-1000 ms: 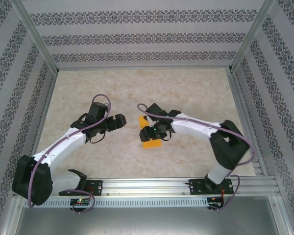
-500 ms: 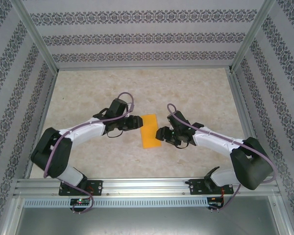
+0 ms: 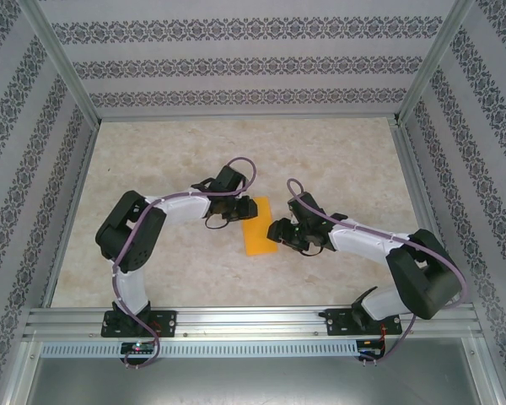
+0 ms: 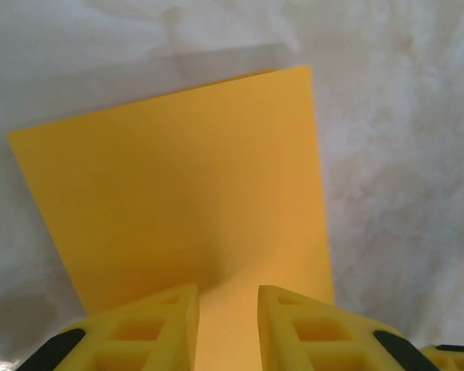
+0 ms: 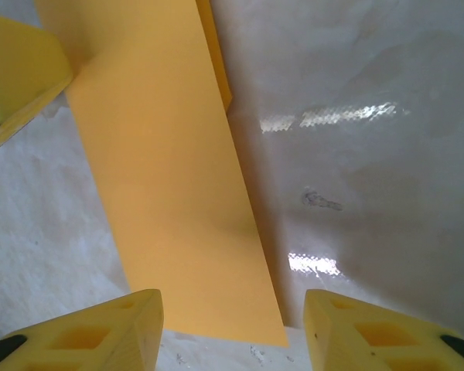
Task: Fold a paper plane with a square sheet of paper (pick it up from the middle)
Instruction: Third fold the triangle at the center of the table.
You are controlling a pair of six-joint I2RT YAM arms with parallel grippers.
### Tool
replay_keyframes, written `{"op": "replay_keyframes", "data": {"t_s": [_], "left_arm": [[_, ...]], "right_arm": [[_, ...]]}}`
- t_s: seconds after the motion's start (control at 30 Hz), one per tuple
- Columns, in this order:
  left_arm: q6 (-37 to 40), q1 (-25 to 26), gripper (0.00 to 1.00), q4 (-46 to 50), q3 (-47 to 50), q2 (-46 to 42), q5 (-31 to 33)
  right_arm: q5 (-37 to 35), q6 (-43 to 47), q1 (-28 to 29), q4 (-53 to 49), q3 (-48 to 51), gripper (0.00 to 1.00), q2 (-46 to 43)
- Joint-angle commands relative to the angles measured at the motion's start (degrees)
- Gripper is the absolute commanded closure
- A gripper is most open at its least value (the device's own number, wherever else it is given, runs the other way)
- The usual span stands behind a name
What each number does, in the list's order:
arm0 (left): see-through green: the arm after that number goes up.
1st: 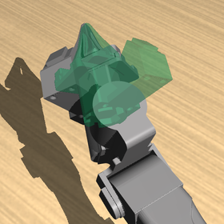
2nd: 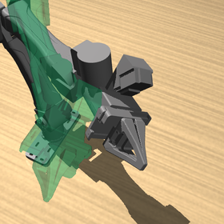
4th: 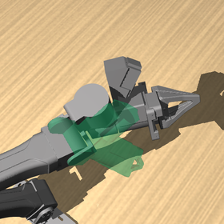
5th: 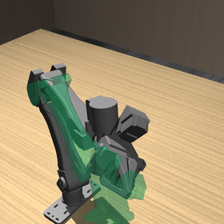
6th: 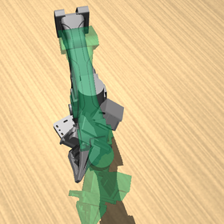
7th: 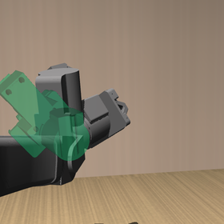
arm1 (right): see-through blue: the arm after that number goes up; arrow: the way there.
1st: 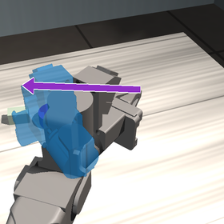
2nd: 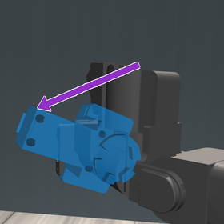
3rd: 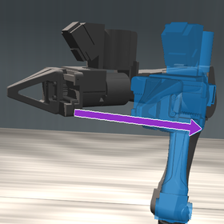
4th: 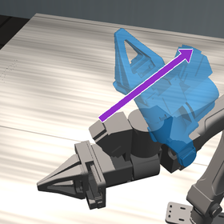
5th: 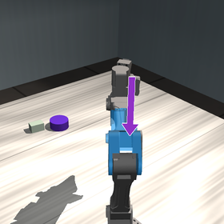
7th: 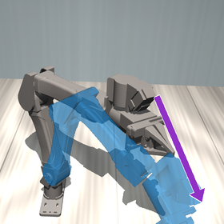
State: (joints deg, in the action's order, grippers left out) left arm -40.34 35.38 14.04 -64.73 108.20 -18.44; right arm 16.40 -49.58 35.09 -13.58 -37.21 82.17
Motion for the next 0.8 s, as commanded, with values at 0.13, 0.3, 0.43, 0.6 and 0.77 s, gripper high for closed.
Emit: {"op": "replay_keyframes", "data": {"t_s": [0.13,0.3,0.43,0.6,0.77], "left_arm": [[0.57,0.22,0.74,4.24,-1.11,2.96,3.87],[0.28,0.24,0.75,4.68,-0.85,3.43,4.54],[0.01,0.24,0.75,4.68,-0.92,3.74,4.37],[0.11,0.29,0.75,5.11,-1.06,3.92,4.43],[0.0,0.18,0.75,5.38,-1.09,3.94,4.58]], "right_arm": [[4.37,3.01,-0.25,1.4,0.39,0.51,2.46],[6.75,3.62,0.15,2.08,0.65,0.52,3.4],[7.79,3.44,0.72,3.12,0.91,0.52,4.48],[7.97,3.2,0.75,3.75,1.0,0.52,5.02],[9.93,1.68,0.94,6.44,1.82,0.54,4.55]]}}
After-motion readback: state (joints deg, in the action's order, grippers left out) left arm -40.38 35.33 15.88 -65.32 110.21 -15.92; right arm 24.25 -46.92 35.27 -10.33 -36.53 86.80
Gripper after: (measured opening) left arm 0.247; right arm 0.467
